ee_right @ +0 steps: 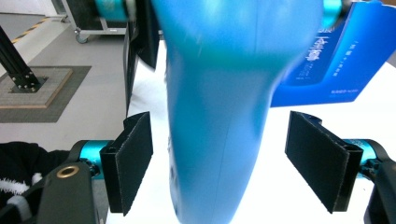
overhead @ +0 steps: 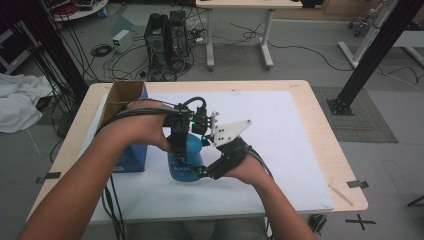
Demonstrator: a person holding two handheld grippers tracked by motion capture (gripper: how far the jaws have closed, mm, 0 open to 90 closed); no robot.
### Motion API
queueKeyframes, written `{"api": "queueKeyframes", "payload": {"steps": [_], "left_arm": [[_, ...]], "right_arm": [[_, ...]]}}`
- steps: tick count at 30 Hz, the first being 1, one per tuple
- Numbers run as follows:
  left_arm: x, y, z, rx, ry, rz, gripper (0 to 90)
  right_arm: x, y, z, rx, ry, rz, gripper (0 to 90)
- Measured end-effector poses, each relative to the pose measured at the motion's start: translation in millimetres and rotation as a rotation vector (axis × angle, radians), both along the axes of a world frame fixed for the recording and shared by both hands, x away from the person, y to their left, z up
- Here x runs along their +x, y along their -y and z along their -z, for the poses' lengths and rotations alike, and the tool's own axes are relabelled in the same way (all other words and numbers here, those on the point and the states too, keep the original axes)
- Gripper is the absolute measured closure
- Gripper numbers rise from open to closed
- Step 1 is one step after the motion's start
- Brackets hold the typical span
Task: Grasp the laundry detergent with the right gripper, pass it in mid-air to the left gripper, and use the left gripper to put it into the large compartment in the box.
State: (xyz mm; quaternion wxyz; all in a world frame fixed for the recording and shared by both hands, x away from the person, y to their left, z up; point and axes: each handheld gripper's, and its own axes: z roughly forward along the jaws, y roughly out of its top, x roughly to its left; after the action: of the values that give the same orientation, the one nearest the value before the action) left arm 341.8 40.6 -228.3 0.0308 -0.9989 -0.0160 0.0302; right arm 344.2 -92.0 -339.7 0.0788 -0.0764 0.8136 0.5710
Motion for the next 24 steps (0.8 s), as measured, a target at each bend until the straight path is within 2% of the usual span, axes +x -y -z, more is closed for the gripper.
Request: {"api": "queueKeyframes", "payload": {"steps": [4, 5, 6, 7, 9, 10, 13, 17, 19, 22, 24], "left_arm": [[3.1, -3.2, -8.5, -0.006, -0.013, -0.031, 38.6], [5.3, -3.7, -11.0, -0.005, -0.008, -0.021, 38.5], [6.4, -4.8, -13.8, -0.01, -0.008, -0.034, 38.5], [7.3, -5.9, -16.4, -0.01, -0.01, -0.047, 38.5], [9.3, -8.4, -22.1, -0.013, -0.006, -0.066, 38.6], [10.3, -9.8, -25.1, -0.011, 0.004, -0.077, 38.5], [14.5, -15.1, -34.5, -0.01, 0.011, -0.121, 38.5], [20.3, -23.0, -48.1, -0.019, 0.024, -0.184, 38.5], [23.5, -28.1, -55.9, -0.024, 0.027, -0.213, 38.5], [29.1, -37.7, -69.2, -0.024, 0.019, -0.265, 38.5], [32.5, -45.4, -77.2, -0.037, 0.004, -0.323, 38.5]], "right_arm": [[2.4, 8.9, -5.2, -0.009, 0.028, 0.002, 19.2], [-13.0, 19.0, -6.7, -0.134, -0.184, 0.109, 16.1], [-15.9, 22.6, -8.6, -0.166, -0.217, 0.147, 13.8], [-12.9, 25.2, -10.0, -0.167, -0.183, 0.153, 13.8], [-10.5, 30.9, -13.3, -0.172, -0.164, 0.162, 13.8], [-12.3, 34.3, -15.4, -0.195, -0.192, 0.185, 13.8], [-11.2, 40.5, -20.5, -0.229, -0.196, 0.198, 13.6], [-8.0, 47.6, -25.6, -0.257, -0.171, 0.236, 13.2], [-6.1, 51.4, -28.2, -0.267, -0.177, 0.244, 13.2], [-2.4, 56.7, -31.5, -0.29, -0.164, 0.25, 13.2], [-0.4, 59.5, -33.7, -0.305, -0.157, 0.259, 13.1]]}}
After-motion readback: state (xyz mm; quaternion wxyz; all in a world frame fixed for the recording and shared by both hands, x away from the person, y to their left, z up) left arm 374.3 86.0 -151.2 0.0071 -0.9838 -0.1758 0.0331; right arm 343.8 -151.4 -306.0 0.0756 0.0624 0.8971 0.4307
